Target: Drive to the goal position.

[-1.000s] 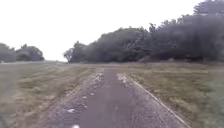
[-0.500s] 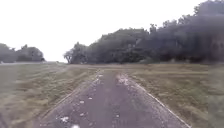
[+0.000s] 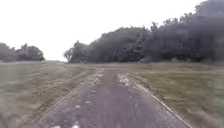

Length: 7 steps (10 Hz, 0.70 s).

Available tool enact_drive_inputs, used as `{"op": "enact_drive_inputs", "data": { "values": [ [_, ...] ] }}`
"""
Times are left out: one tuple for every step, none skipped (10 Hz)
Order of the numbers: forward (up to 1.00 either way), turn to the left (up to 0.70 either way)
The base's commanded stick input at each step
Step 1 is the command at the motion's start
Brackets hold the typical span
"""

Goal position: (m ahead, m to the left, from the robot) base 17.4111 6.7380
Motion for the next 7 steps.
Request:
{"op": "enact_drive_inputs", "data": {
  "values": [
    [0.45,0.0],
    [0.45,0.0],
    [0.45,0.0],
    [0.45,0.0],
    [0.45,0.0],
    [0.45,0.0],
    [0.45,0.0]
  ]
}}
